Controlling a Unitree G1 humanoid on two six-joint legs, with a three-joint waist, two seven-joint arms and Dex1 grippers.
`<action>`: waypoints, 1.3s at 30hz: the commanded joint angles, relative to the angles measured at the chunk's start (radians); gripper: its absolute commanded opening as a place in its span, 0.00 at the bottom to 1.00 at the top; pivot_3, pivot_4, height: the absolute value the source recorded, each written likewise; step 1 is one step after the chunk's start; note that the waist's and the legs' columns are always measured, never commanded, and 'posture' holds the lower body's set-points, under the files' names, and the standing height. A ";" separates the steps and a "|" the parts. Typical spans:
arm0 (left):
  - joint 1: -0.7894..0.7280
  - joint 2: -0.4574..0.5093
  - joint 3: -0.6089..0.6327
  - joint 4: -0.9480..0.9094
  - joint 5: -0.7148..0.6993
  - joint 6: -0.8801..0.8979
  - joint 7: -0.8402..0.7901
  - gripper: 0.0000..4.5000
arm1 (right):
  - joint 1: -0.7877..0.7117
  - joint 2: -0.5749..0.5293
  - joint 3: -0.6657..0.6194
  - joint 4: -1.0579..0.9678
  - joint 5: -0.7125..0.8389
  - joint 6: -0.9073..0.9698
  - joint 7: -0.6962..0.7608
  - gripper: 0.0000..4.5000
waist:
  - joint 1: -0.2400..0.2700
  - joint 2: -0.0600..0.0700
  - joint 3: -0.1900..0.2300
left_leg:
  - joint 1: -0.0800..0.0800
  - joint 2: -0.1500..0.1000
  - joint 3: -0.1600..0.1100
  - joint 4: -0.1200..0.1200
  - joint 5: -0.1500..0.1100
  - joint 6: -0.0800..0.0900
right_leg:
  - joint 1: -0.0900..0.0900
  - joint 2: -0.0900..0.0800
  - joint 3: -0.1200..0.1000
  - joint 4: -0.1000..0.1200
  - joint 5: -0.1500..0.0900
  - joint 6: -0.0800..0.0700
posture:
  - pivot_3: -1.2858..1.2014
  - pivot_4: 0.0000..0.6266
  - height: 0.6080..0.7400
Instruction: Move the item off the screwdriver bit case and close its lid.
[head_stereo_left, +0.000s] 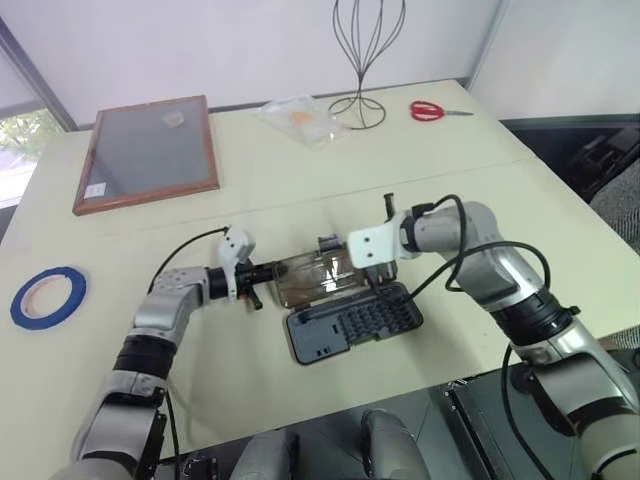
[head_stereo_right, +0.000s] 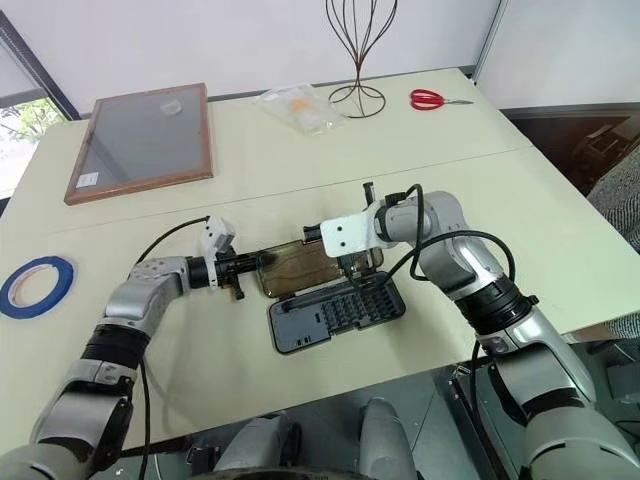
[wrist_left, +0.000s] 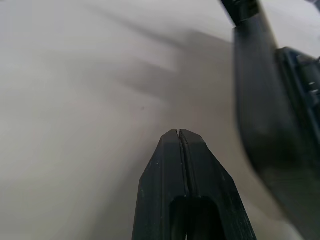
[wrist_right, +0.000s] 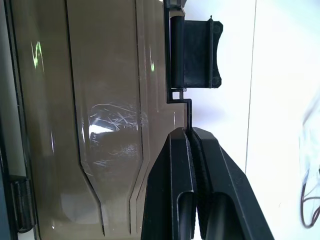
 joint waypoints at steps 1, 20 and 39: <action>-0.009 -0.007 -0.010 -0.042 -0.011 0.011 -0.030 0.00 | 0.000 -0.019 -0.044 -0.062 0.007 0.014 -0.014 0.01 | 0.000 0.000 0.000 | 0.000 0.000 0.000 0.000 0.000 0.000 | 0.000 0.000 0.000 0.000 0.000 0.000 | 0.52 0.24 1.00; -0.040 -0.025 0.012 -0.060 -0.035 0.040 -0.066 0.00 | -0.023 -0.092 -0.221 -0.285 0.212 0.345 0.129 0.54 | 0.004 0.000 0.000 | -0.001 0.000 -0.001 0.000 0.000 0.000 | 0.000 0.000 0.000 -0.001 0.000 0.000 | 0.52 0.24 1.00; 0.026 0.169 -0.072 -0.341 -0.140 0.259 -0.343 0.00 | -0.021 -0.207 -0.294 -0.304 0.337 0.454 0.042 0.54 | 0.006 -0.001 0.001 | -0.001 0.000 0.000 0.000 0.000 0.000 | 0.000 0.000 0.000 -0.001 0.000 0.000 | 0.52 0.24 1.00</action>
